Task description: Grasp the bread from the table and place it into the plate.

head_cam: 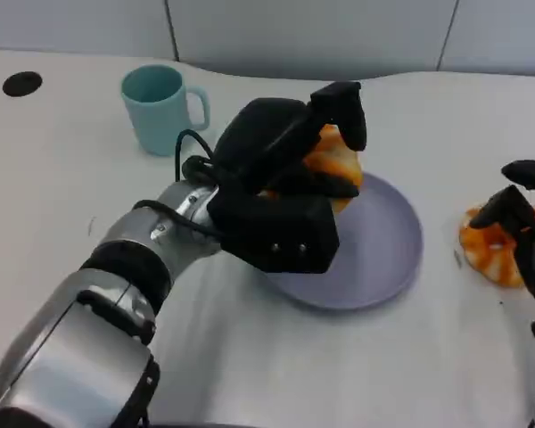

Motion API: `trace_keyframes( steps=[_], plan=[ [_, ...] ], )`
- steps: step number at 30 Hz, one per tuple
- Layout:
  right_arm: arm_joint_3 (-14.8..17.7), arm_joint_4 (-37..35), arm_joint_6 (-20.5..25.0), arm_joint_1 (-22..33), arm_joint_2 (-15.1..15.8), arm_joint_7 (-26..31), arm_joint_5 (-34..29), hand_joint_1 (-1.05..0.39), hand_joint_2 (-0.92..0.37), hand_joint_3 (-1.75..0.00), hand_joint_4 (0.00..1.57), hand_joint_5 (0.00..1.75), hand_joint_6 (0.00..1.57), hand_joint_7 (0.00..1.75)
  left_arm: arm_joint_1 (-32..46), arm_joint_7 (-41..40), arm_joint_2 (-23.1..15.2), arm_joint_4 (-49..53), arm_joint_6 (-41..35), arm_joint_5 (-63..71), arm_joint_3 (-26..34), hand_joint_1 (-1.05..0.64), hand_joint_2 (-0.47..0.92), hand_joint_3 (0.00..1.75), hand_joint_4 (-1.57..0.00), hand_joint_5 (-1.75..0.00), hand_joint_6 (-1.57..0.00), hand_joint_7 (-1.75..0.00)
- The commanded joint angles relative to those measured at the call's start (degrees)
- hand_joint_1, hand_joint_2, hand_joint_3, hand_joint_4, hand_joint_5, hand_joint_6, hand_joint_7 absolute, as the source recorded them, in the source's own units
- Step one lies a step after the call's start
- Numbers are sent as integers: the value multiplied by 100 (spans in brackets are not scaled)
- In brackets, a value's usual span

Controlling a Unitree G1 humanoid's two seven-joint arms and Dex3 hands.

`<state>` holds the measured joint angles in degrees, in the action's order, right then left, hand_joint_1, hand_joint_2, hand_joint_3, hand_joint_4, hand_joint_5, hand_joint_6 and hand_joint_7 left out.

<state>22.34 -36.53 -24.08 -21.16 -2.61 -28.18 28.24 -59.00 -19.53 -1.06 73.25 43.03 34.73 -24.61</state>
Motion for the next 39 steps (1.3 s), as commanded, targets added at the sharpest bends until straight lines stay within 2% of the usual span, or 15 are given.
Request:
trace_keyframes(
  steps=[1,4,5,6,8,10,11,14,18,21,24,27,28,33,39],
  plan=[
    [80,2,-293,-59,-110,472,-45,-57,-92,-7,59,175,74,103,172,338,134,40,131,-268,138,4,83,3,-93,-175,-71,-175],
    [59,-11,-320,-56,-113,547,-43,-57,-92,-6,59,175,74,104,135,301,28,-21,17,-102,-5,3,83,4,-93,-175,-71,-175],
    [53,-14,-327,-50,-114,580,-54,-56,-92,-7,59,175,74,104,91,259,-84,-67,-100,76,-141,-31,87,8,-63,-135,-57,-126],
    [47,-15,-333,-45,-114,604,-61,-56,-92,-7,59,175,73,105,62,227,-161,-101,-184,201,-237,-61,90,24,-38,-92,-50,-65],
    [35,-18,-344,-41,-112,628,-68,-56,-92,-7,58,175,73,106,49,206,-215,-138,-254,286,-305,-78,92,33,-25,-66,-47,-27],
    [24,-19,-350,-45,-112,666,-83,-56,-92,-7,58,175,72,107,100,564,-262,-158,-119,25,-120,-81,92,34,-22,-61,-47,-19],
    [18,-19,-352,-49,-112,692,-95,-56,-92,-6,59,175,73,107,137,849,-296,-167,-10,-184,26,-95,92,54,-9,-26,-20,-13],
    [-13,-13,-312,-41,-101,720,-113,-55,-92,-4,59,175,72,108,263,1421,-401,-264,311,-670,345,-104,92,69,-1,-3,-2,-8],
    [-56,25,-229,-20,-99,729,-123,-54,-91,-3,59,175,73,109,419,2166,-453,-354,624,-1310,750,-105,92,73,0,0,0,-2],
    [-92,45,-229,-6,-104,690,-130,-54,-92,-2,59,175,73,109,568,3953,-230,-337,668,-2709,1565,-105,92,77,0,0,0,0],
    [-106,71,-177,-2,-115,666,-95,-54,-91,-2,60,175,73,110,646,6040,133,-464,-730,-4647,2865,-105,92,80,0,0,0,0],
    [-102,38,-159,-12,-93,532,-23,-54,-91,-1,61,175,73,110,402,7416,25,-243,-3826,-6407,4317,-105,92,82,0,0,0,0],
    [-106,30,-166,-11,-86,523,-26,-54,-91,-1,61,175,74,109,353,7587,-44,-176,-4470,-6702,4567,-105,92,82,0,0,0,0],
    [-63,-60,-160,-9,-14,302,78,-52,-91,-1,63,175,74,107,549,7911,-546,66,-6076,-7245,5167,-105,92,65,-7,-4,-1,0],
    [-81,-55,-33,9,40,252,6,-53,-91,0,62,175,75,107,1041,8388,-928,35,-6739,-7181,5386,-101,92,50,-18,-13,-15,-6]
  ],
)
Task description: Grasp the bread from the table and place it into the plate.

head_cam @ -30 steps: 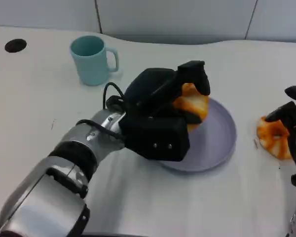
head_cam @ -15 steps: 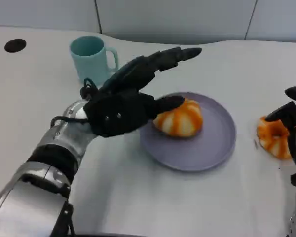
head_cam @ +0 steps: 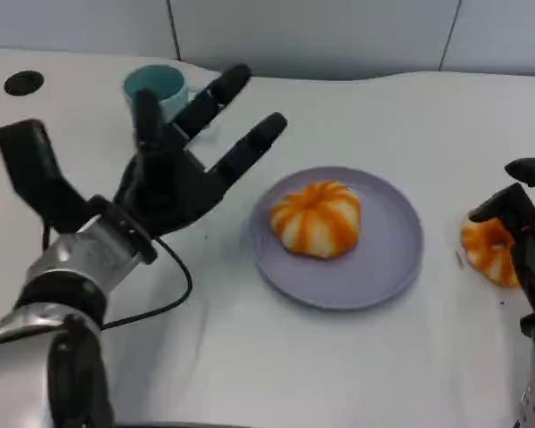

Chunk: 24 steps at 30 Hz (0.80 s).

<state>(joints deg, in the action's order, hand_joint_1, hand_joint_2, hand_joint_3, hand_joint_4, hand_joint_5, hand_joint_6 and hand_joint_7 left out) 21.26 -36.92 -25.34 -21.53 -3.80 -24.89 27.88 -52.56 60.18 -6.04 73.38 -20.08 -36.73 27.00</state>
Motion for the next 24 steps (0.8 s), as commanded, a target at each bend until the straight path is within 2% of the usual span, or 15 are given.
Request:
trace_keyframes(
  steps=[1,2,3,4,5,6,7,8,9,10,13,18,21,23,24],
  plan=[
    [28,-11,104,50,160,-96,47,-53,-91,-1,62,175,74,107,446,461,-466,15,-498,-1,244,-101,92,47,-21,-15,-19,-8],
    [29,-10,107,54,163,-118,49,-53,-91,-1,62,175,74,107,484,472,-500,9,-566,34,256,-100,92,45,-22,-16,-20,-8],
    [26,-3,121,64,179,-159,56,-53,-91,0,62,175,74,107,586,567,-583,9,-662,108,218,-100,92,41,-20,-36,-30,-10],
    [27,0,130,70,191,-187,60,-54,-91,0,61,175,73,108,655,636,-638,6,-726,164,193,-94,92,33,-31,-63,-52,-18],
    [37,0,143,69,197,-225,82,-54,-91,0,61,175,73,109,752,794,-692,-6,-716,251,133,-93,92,30,-34,-73,-60,-20],
    [47,-2,153,67,200,-252,97,-53,-91,0,61,175,72,109,812,910,-723,-15,-697,315,98,-85,92,23,-46,-96,-77,-30],
    [60,-18,180,52,208,-283,118,-53,-91,0,62,175,72,109,847,1177,-753,-15,-655,412,29,-83,92,21,-49,-105,-83,-33],
    [70,-36,206,40,219,-325,138,-53,-91,0,62,175,73,108,846,1440,-792,-2,-694,504,-45,-74,92,13,-55,-129,-75,-74],
    [77,-47,226,32,226,-354,148,-53,-91,0,63,175,73,106,834,1616,-818,15,-731,568,-87,-64,90,6,-57,-145,-67,-96],
    [69,-27,249,45,231,-365,134,-53,-91,0,63,175,73,105,807,1893,-847,31,-726,671,-167,-60,89,3,-59,-150,-66,-100],
    [54,9,284,68,239,-393,105,-54,-90,0,63,175,74,105,737,2399,-906,83,-688,905,-339,-56,87,0,-62,-164,-75,-92],
    [53,-19,299,62,253,-448,102,-55,-90,0,63,175,74,104,695,2560,-931,131,-584,1153,-448,-55,86,0,-62,-168,-76,-92],
    [46,-94,300,50,288,-570,99,-54,-92,-1,63,175,74,104,671,2579,-940,163,-349,1458,-663,-35,76,0,-81,-174,-87,-95],
    [54,-111,324,47,298,-619,112,-54,-92,-1,62,175,74,103,679,2540,-947,160,-38,1649,-770,-31,72,0,-93,-174,-92,-105],
    [55,-116,328,49,303,-645,115,-53,-92,-1,62,175,74,103,669,2605,-962,154,111,1770,-868,-31,72,0,-97,-175,-91,-117]
  ],
)
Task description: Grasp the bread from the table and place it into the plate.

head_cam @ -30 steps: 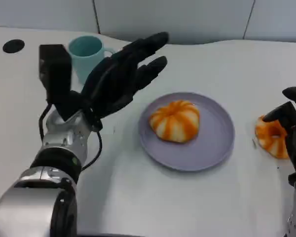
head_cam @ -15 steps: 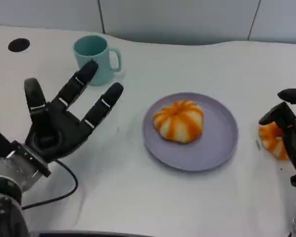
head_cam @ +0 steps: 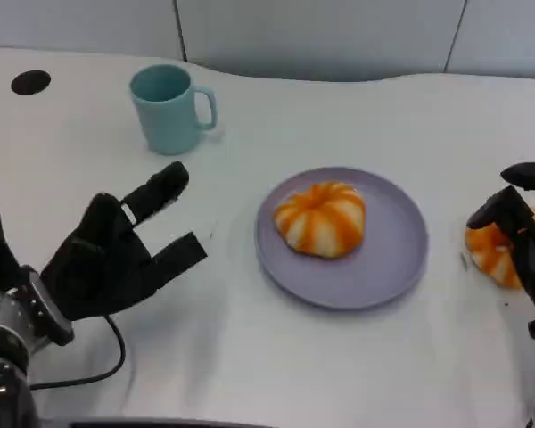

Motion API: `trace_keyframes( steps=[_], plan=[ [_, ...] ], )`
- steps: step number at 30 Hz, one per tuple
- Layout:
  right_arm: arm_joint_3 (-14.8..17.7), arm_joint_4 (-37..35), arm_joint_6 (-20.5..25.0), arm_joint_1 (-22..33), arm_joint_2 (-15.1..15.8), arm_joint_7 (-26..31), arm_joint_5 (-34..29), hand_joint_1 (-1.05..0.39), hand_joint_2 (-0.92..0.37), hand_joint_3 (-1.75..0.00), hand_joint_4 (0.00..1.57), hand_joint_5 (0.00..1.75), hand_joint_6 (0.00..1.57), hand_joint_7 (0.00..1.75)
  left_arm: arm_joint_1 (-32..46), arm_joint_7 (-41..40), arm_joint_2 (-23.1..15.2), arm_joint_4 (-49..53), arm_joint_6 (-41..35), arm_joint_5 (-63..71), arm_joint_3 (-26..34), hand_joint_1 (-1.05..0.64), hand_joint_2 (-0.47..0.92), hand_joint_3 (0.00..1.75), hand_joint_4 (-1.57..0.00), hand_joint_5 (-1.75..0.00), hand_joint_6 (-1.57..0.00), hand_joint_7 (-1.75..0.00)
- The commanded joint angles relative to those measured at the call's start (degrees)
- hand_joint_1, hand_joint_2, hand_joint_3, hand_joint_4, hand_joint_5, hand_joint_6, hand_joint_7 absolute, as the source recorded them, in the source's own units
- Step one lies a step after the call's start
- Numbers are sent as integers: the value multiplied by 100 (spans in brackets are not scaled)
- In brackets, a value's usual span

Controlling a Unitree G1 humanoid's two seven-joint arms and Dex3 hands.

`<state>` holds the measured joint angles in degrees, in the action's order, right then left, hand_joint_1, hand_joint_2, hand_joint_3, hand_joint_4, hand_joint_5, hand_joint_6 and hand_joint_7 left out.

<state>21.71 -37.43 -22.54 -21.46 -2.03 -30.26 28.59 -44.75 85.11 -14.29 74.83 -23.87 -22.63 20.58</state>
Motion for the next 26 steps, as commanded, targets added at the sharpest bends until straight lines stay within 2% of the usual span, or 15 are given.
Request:
trace_keyframes(
  steps=[1,3,5,7,9,16,22,23,26],
  plan=[
    [12,-69,49,42,129,-127,45,-53,-92,-1,62,175,73,103,-123,165,-148,11,589,447,-287,-24,72,0,-94,-175,-87,-129],
    [18,-89,36,32,127,-140,43,-53,-92,-1,62,175,73,103,-160,357,-149,33,647,567,-383,-21,72,0,-93,-175,-85,-136],
    [27,-107,36,18,125,-145,45,-53,-92,-1,62,175,74,103,-189,511,-128,53,673,654,-455,-12,72,0,-101,-175,-83,-132],
    [34,-108,51,15,130,-169,61,-53,-91,-1,63,175,74,103,-206,553,-116,66,690,725,-500,-7,69,0,-110,-175,-83,-158],
    [39,-111,54,13,131,-180,65,-53,-92,-1,63,175,74,103,-213,565,-114,74,694,756,-508,-5,69,0,-112,-175,-82,-165],
    [23,-84,27,30,113,-165,27,-53,-92,-1,62,174,74,102,-212,430,-119,72,955,914,-540,-6,69,0,-114,-175,-85,-156],
    [-24,-159,-35,35,130,-272,-29,-54,-92,-3,61,175,72,105,-208,235,-148,74,907,980,-539,-3,70,0,-106,-175,-85,-143],
    [-27,-168,-32,35,133,-285,-32,-53,-92,-3,61,175,72,106,-200,201,-149,73,896,973,-527,-4,70,1,-105,-175,-79,-156],
    [-19,-154,5,38,123,-275,-13,-52,-92,-4,61,175,71,106,-185,132,-152,73,857,956,-504,-5,71,1,-103,-175,-74,-164]
  ],
)
